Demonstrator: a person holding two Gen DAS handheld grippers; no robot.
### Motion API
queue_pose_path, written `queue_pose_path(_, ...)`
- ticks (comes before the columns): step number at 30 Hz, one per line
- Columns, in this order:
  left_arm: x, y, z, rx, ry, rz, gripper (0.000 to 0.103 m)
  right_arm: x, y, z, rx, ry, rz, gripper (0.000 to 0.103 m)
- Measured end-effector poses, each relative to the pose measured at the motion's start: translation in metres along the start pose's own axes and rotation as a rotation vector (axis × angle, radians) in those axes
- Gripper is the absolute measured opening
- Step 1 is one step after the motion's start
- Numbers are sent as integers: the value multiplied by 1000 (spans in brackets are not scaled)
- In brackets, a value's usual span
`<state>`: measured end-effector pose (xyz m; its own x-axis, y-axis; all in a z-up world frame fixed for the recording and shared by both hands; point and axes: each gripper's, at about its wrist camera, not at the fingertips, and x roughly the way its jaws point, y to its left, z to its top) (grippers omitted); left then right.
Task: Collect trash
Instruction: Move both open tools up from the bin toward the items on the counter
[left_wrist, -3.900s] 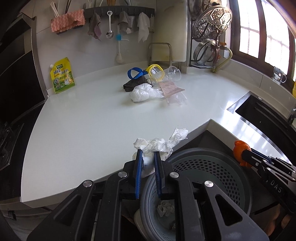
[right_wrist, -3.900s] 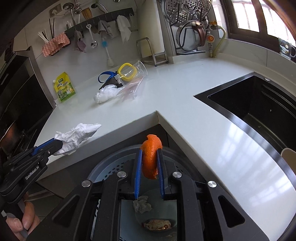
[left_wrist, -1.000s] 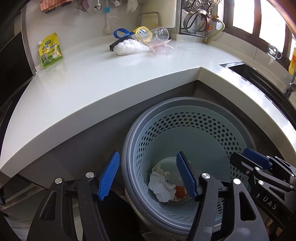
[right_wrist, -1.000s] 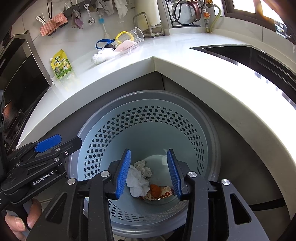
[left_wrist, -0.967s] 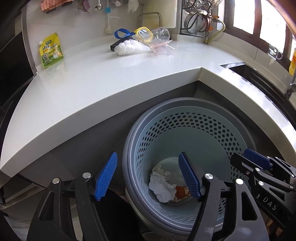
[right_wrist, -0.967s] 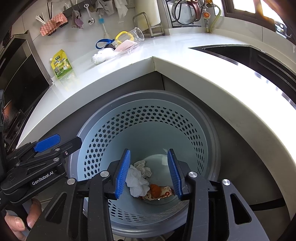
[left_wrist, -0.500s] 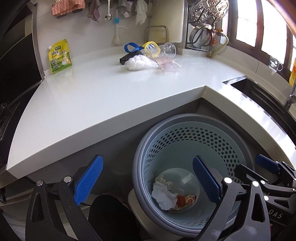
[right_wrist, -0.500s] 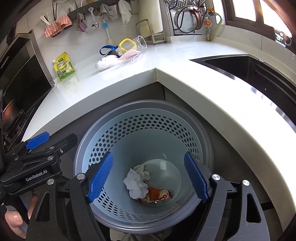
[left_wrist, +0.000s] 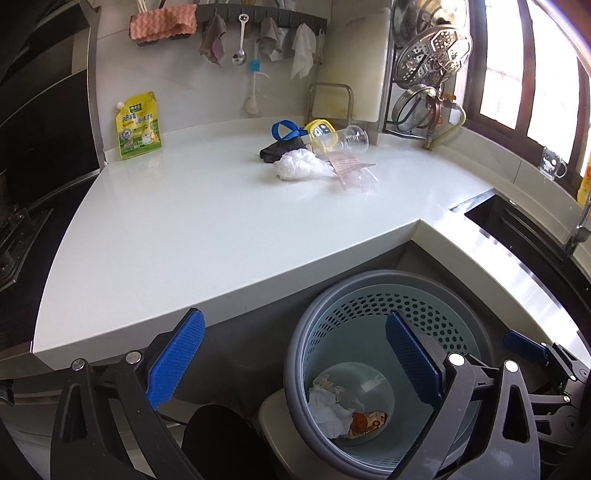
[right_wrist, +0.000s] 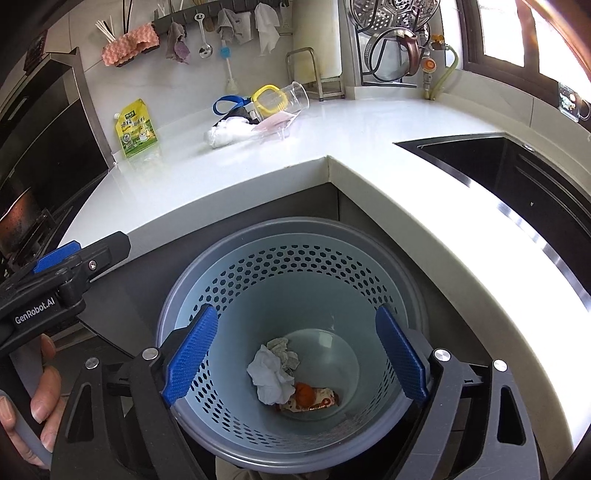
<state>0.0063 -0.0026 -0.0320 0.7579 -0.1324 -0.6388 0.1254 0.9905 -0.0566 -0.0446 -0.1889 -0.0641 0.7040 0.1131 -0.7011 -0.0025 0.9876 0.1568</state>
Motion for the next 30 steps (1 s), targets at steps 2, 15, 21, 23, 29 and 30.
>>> queue_pose_path(2,0,4,7,-7,-5,9,97,-4,0,5,2,-41,-22,84)
queue_pose_path(15,17,28,81,-14,-100,83,97,6,12,101,-74,-172,13,84)
queue_pose_path(21,47,34,120,-21,-108,90,97,40,18,151,-118,-156,2,84)
queue_pose_path(23,59,36,131,-23,-103,90,97,53,19,166,-118,-144,11,84)
queue_pose_path(29,94,41,155,-34,-81,91,97,100,14,212,-77,-69,24,84)
queue_pose_path(30,100,41,157,-35,-77,93,97,109,14,218,-77,-58,25,84)
